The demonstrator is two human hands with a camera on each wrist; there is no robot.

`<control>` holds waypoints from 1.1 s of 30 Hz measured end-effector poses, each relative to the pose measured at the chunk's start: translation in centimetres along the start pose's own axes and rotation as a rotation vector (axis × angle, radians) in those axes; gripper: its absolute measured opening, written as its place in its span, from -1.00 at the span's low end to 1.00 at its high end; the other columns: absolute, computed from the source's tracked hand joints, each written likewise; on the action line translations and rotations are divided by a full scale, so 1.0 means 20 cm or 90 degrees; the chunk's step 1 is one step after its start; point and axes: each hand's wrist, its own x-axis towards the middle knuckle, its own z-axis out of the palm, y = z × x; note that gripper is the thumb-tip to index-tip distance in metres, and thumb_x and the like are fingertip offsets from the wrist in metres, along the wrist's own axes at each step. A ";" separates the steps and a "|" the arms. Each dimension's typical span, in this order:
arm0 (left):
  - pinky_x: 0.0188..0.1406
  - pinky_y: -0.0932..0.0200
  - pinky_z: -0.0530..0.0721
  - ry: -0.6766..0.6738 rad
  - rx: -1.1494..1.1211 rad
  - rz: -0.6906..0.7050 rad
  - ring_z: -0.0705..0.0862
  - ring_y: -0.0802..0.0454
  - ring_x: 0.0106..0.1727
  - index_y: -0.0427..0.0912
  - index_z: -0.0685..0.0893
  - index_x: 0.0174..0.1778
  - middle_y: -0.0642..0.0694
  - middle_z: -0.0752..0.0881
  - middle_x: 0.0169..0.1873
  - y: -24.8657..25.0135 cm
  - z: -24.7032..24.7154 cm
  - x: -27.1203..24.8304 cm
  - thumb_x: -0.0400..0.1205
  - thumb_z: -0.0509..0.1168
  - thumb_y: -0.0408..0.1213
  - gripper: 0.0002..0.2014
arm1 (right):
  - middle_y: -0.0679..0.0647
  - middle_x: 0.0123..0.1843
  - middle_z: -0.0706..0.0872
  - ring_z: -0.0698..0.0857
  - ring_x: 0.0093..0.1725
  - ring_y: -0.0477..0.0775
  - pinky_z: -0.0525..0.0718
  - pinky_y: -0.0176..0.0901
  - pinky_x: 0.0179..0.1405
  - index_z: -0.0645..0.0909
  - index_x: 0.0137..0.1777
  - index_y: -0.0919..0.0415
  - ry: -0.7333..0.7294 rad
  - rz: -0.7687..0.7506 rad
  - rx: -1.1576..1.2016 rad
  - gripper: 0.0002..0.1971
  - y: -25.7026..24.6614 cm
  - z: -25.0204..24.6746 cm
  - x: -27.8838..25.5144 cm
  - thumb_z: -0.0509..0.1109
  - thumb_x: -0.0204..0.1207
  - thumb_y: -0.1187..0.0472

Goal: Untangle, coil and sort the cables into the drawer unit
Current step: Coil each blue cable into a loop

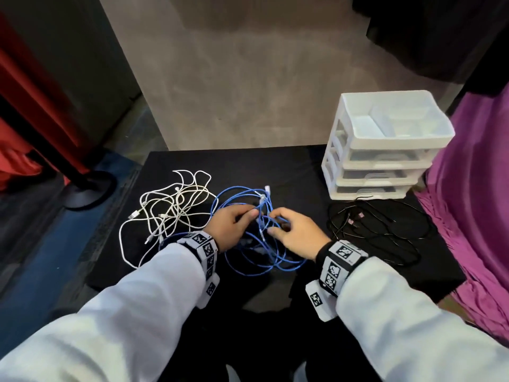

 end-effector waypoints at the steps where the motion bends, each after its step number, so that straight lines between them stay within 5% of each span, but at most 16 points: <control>1: 0.25 0.22 0.63 0.005 -0.015 0.001 0.76 0.17 0.10 -0.07 0.84 0.11 0.08 0.85 0.00 0.01 0.00 0.00 0.79 0.30 -0.14 -0.79 | -0.15 0.01 0.82 0.76 0.01 -0.06 0.71 -0.05 0.22 0.66 0.16 -0.19 0.012 0.000 0.006 -0.75 0.00 0.03 0.00 0.56 0.53 -0.10; 5: 0.09 0.06 0.63 -0.039 0.029 0.050 0.68 0.08 -0.09 -0.13 0.74 -0.10 -0.02 0.73 -0.20 0.03 -0.01 0.01 0.81 0.23 -0.13 -0.74 | -0.11 -0.16 0.84 0.80 -0.13 -0.01 0.78 0.00 0.06 0.75 0.00 -0.13 0.102 -0.005 0.090 -0.96 -0.04 0.10 0.05 0.51 0.58 0.01; 9: 0.12 -0.02 0.62 -0.069 0.055 0.071 0.63 0.08 -0.11 -0.05 0.60 -0.24 0.02 0.62 -0.23 0.00 -0.01 0.04 0.78 0.17 -0.01 -0.68 | 0.03 -0.14 0.81 0.78 -0.17 0.11 0.80 0.03 -0.29 0.79 0.04 0.01 0.079 0.049 0.294 -0.85 -0.08 0.05 0.07 0.37 0.71 0.17; 12: 0.26 0.02 0.60 -0.082 0.046 0.081 0.66 0.09 0.04 -0.04 0.68 -0.15 -0.01 0.69 -0.08 -0.01 0.01 0.05 0.75 0.14 0.08 -0.65 | 0.04 -0.08 0.76 0.70 -0.17 -0.05 0.58 -0.22 -0.39 0.79 0.23 0.17 -0.030 0.083 0.481 -0.82 -0.10 0.01 0.06 0.39 0.76 0.17; 15: 0.44 0.13 0.53 -0.065 -0.009 0.052 0.67 0.13 0.24 0.22 0.72 -0.01 0.03 0.71 0.10 0.00 0.02 0.04 0.80 0.20 -0.03 -0.82 | 0.07 -0.12 0.72 0.65 -0.23 -0.09 0.47 -0.27 -0.45 0.81 0.24 0.17 -0.077 0.087 0.551 -0.81 -0.09 0.00 0.06 0.47 0.71 0.16; 18: 0.34 0.09 0.60 -0.044 -0.061 0.045 0.70 0.11 0.16 -0.09 0.77 0.09 -0.07 0.73 0.05 0.02 0.03 0.03 0.81 0.18 -0.06 -0.72 | 0.07 -0.12 0.71 0.63 -0.25 -0.09 0.48 -0.31 -0.49 0.80 0.22 0.19 -0.101 0.101 0.587 -0.83 -0.10 -0.03 0.06 0.50 0.68 0.21; 23: 0.18 -0.08 0.66 -0.026 -0.096 0.019 0.72 -0.04 -0.01 -0.18 0.72 0.04 -0.16 0.76 -0.08 0.02 0.03 0.01 0.78 0.10 0.10 -0.56 | -0.04 -0.20 0.68 0.59 -0.30 -0.11 0.45 -0.30 -0.54 0.79 0.03 0.10 -0.149 0.125 0.541 -0.92 -0.13 -0.05 0.06 0.61 0.58 0.19; 27: -0.01 -0.05 0.62 0.011 -0.106 -0.012 0.58 0.17 -0.25 -0.05 0.66 -0.13 0.16 0.62 -0.36 0.01 0.05 -0.01 0.80 0.13 0.06 -0.65 | 0.03 -0.29 0.65 0.54 -0.36 -0.09 0.35 -0.21 -0.51 0.77 -0.12 0.10 -0.118 0.104 0.444 -0.90 -0.12 -0.05 0.08 0.65 0.53 0.21; 31: 0.05 -0.05 0.64 -0.027 -0.095 0.010 0.61 0.14 -0.21 -0.05 0.65 -0.14 -0.01 0.67 -0.30 0.02 0.05 -0.01 0.81 0.12 0.06 -0.64 | 0.04 -0.35 0.64 0.51 -0.44 -0.09 0.35 -0.22 -0.58 0.75 -0.19 0.10 -0.035 0.129 0.377 -0.86 -0.13 -0.03 0.10 0.64 0.54 0.16; 33: 0.27 0.10 0.61 -0.036 -0.089 0.052 0.69 0.27 0.04 -0.19 0.67 -0.08 -0.13 0.77 -0.07 0.04 0.06 -0.02 0.82 0.13 0.00 -0.63 | -0.03 -0.40 0.63 0.49 -0.48 -0.10 0.36 -0.24 -0.60 0.70 -0.25 0.09 0.017 0.173 0.343 -0.82 -0.13 -0.02 0.12 0.61 0.56 0.18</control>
